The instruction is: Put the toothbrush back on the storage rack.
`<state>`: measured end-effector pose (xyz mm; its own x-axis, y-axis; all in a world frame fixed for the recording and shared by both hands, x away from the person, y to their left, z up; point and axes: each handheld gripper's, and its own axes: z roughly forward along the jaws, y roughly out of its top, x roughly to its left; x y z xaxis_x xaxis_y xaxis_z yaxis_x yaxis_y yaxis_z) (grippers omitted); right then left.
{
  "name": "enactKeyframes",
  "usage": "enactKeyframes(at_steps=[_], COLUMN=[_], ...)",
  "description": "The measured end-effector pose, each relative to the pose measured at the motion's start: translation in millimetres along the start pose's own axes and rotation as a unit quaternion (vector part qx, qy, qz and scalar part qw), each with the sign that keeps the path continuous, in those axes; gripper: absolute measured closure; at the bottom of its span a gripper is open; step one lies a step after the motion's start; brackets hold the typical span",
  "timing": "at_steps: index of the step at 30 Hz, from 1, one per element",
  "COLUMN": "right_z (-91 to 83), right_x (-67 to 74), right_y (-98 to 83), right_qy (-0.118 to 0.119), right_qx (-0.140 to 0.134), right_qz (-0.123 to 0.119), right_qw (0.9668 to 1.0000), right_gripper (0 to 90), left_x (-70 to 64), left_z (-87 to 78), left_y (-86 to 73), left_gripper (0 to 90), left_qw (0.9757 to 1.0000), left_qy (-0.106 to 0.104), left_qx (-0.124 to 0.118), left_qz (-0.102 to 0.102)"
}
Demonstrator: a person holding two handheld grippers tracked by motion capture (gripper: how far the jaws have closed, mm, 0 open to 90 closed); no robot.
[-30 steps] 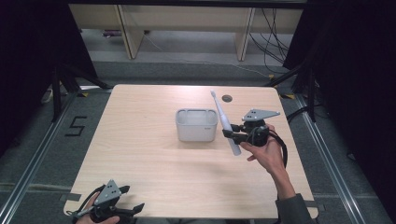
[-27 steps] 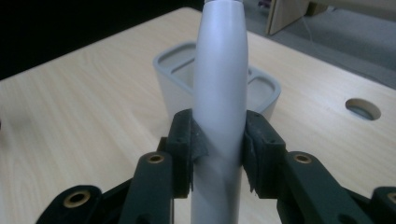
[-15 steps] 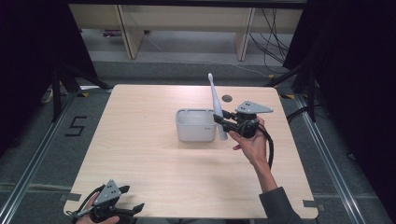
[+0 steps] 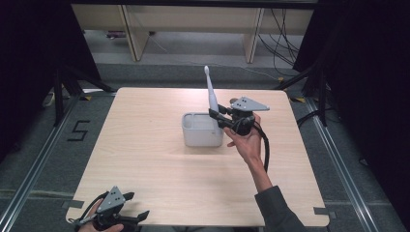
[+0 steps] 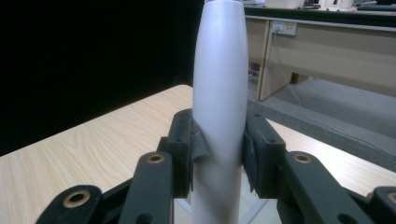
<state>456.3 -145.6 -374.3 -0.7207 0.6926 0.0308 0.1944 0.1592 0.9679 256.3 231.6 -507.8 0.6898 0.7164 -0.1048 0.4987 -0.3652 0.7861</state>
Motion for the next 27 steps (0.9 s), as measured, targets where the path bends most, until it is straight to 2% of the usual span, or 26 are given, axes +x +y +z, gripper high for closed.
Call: enactKeyframes(at_steps=[5,7,10,13,14,16,18,23,24,27], right_z=[4.4,7.5,9.7,13.2,15.7,17.0,20.7,31.2,35.0,38.9], right_x=[1.7,2.6,2.4,4.0,3.7,3.0,1.3,-2.0,-3.4,-4.6], right_y=[1.4,2.1,4.8,7.4,9.1,9.8,9.9,7.0,6.1,5.4], right_qy=[-0.009,0.002,-0.008,-0.001,-0.004,-0.013,-0.004,-0.013,-0.014,-0.017], right_qx=[-0.003,-0.006,-0.009,-0.009,-0.010,-0.013,-0.013,-0.013,-0.014,-0.014], right_qz=[-0.006,-0.001,-0.011,-0.003,-0.003,-0.008,-0.004,0.000,0.004,0.003], right_qw=[0.9999,1.0000,0.9999,0.9999,0.9999,0.9998,0.9999,0.9998,0.9998,0.9997], right_gripper=[66.7,66.7,66.7,66.7,66.7,66.7,66.7,66.7,66.7,66.7], left_x=[0.2,-0.1,-0.1,0.0,-1.9,-2.0,-2.0,-1.7,0.2,0.1], left_z=[-0.1,0.2,0.2,0.1,1.3,1.3,1.3,1.3,0.2,0.2], left_y=[-0.1,-0.1,-0.1,-0.1,-0.3,-0.3,-0.2,-0.4,-0.2,-0.3], left_gripper=[15.1,15.1,15.1,15.1,15.0,15.0,15.0,15.0,15.0,15.0], left_qw=[1.0000,1.0000,1.0000,1.0000,0.9999,0.9999,0.9999,0.9998,1.0000,1.0000], left_qy=[0.000,0.000,-0.001,-0.001,-0.007,-0.007,-0.007,-0.007,-0.002,-0.002], left_qx=[0.000,-0.002,-0.002,-0.001,-0.010,-0.009,-0.010,-0.010,0.000,-0.001], left_qz=[0.000,-0.002,-0.002,-0.001,-0.012,-0.012,-0.012,-0.013,-0.001,-0.003])
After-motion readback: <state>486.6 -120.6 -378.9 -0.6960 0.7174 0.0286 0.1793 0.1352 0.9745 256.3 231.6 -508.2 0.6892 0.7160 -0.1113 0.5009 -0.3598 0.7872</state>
